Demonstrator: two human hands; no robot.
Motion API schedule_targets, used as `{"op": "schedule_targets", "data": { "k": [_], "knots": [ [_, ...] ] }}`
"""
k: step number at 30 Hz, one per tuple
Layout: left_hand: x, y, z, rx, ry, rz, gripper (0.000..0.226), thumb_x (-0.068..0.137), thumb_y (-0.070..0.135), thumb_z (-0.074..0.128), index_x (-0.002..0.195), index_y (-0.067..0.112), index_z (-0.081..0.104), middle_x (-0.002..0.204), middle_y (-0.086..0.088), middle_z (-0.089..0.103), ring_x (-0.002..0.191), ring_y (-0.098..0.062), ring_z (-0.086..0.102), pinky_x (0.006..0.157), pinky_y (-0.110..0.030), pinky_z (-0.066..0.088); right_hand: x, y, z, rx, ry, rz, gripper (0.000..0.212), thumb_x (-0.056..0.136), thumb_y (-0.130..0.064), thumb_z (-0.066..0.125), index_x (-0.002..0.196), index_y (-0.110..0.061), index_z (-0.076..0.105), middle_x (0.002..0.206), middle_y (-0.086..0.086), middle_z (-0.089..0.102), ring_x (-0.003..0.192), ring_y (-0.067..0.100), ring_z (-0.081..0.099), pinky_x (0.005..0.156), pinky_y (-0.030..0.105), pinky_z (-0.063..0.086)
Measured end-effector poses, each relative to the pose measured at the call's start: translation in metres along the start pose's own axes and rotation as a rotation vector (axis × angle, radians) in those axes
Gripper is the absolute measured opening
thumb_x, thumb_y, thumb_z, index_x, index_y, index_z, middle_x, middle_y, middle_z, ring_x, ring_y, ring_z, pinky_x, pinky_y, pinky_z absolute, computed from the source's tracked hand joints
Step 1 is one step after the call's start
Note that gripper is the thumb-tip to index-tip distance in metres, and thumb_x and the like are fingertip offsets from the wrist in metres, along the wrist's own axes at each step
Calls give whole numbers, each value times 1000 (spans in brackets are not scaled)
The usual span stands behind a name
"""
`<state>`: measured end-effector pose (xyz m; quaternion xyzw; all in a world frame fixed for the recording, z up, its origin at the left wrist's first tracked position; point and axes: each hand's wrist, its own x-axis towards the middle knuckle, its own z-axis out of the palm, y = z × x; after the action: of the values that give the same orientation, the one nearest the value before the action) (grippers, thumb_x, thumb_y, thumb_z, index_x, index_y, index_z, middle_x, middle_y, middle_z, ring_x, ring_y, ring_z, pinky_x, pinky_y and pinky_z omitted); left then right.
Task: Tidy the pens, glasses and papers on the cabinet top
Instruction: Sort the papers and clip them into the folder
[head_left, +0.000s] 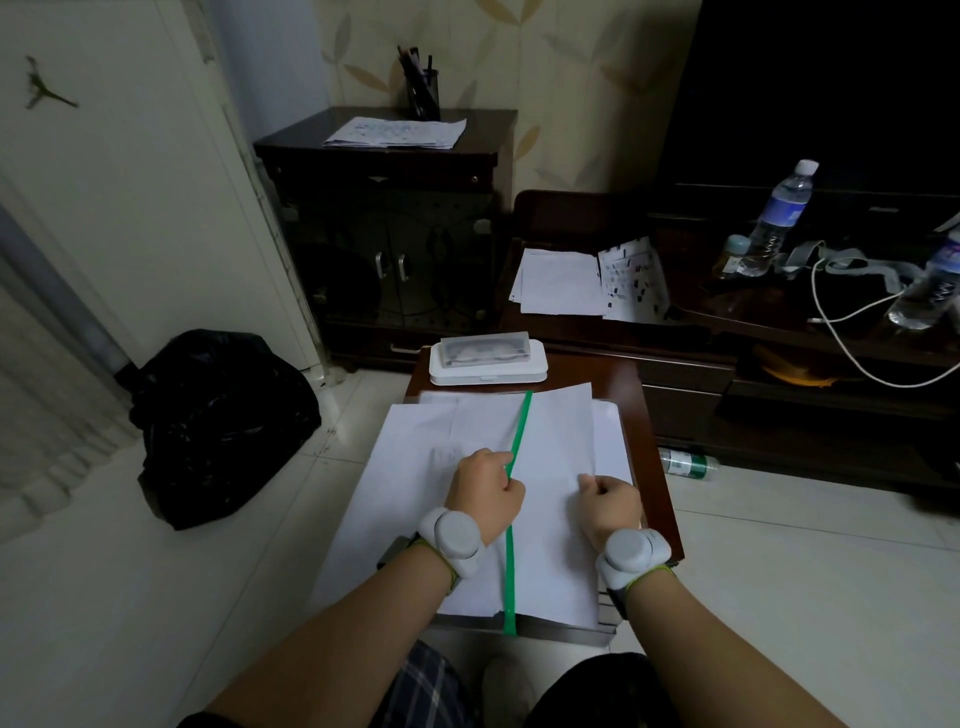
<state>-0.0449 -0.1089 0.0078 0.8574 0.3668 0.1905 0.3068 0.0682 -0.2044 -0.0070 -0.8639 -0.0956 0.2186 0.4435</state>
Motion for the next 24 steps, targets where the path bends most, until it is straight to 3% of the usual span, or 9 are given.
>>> {"op": "schedule_targets", "data": {
  "k": [2, 5, 11, 13, 15, 17, 20, 22, 24],
  "knots": [
    [0, 2, -1, 6, -3, -4, 34, 77, -1, 49, 50, 11, 31, 55, 3, 30, 67, -24, 43, 72, -27, 44, 1, 0, 2, -1, -12, -10, 26, 93, -18, 54, 90, 3, 70, 89, 23, 65, 93, 33, 61, 72, 23, 33],
    [0, 2, -1, 20, 7, 17, 38, 73, 4, 48, 50, 17, 21, 55, 1, 29, 63, -29, 43, 71, -39, 48, 1, 2, 4, -43, -28, -37, 28, 93, -15, 53, 71, 1, 62, 70, 17, 52, 75, 28, 50, 67, 24, 33],
    [0, -2, 1, -12, 2, 7, 32, 73, 8, 46, 50, 16, 24, 56, -1, 32, 62, -28, 47, 78, -43, 52, 4, 5, 1, -36, -34, -33, 30, 93, -16, 54, 82, 9, 67, 77, 22, 62, 83, 33, 58, 68, 24, 34],
    [0, -1, 2, -23, -13, 2, 19, 69, 14, 41, 52, 10, 34, 56, -5, 36, 65, -33, 51, 80, -42, 51, 5, 3, 5, -48, -44, -30, 34, 92, -16, 55, 65, 2, 64, 64, 15, 54, 74, 30, 51, 68, 25, 34],
    [0, 1, 3, -35, -26, -18, 17, 70, 14, 42, 57, 4, 43, 60, -13, 42, 68, -36, 53, 81, -42, 49, 3, 1, 10, -58, -50, -30, 44, 92, -16, 55, 49, -14, 47, 55, 6, 42, 71, 25, 40, 68, 25, 32],
    [0, 3, 3, -44, -25, -20, 17, 71, 13, 44, 58, 3, 43, 61, -14, 43, 69, -37, 53, 82, -41, 50, 1, 0, 16, -42, -74, -26, 44, 92, -16, 56, 49, -17, 44, 58, 6, 44, 71, 23, 40, 68, 24, 32],
    [0, 5, 0, -30, -11, 2, 18, 68, 18, 40, 53, 11, 32, 56, -4, 35, 66, -35, 51, 79, -41, 51, 0, -1, 24, 9, -103, -26, 35, 91, -17, 57, 58, -10, 53, 68, 11, 52, 71, 23, 44, 68, 25, 35],
    [1, 4, 0, -27, 2, 16, 27, 72, 12, 45, 52, 14, 27, 54, -1, 31, 63, -32, 46, 77, -43, 51, 0, -2, 28, 23, -113, -42, 39, 91, -15, 57, 54, -8, 49, 58, 7, 47, 66, 22, 40, 66, 25, 34],
    [2, 4, 1, -27, 10, 6, 24, 75, 5, 49, 55, 7, 38, 54, 0, 31, 63, -27, 43, 78, -42, 50, 0, -3, 31, 18, -125, -57, 48, 91, -14, 57, 46, -13, 38, 50, 0, 36, 61, 20, 31, 64, 24, 31]
  ]
}}
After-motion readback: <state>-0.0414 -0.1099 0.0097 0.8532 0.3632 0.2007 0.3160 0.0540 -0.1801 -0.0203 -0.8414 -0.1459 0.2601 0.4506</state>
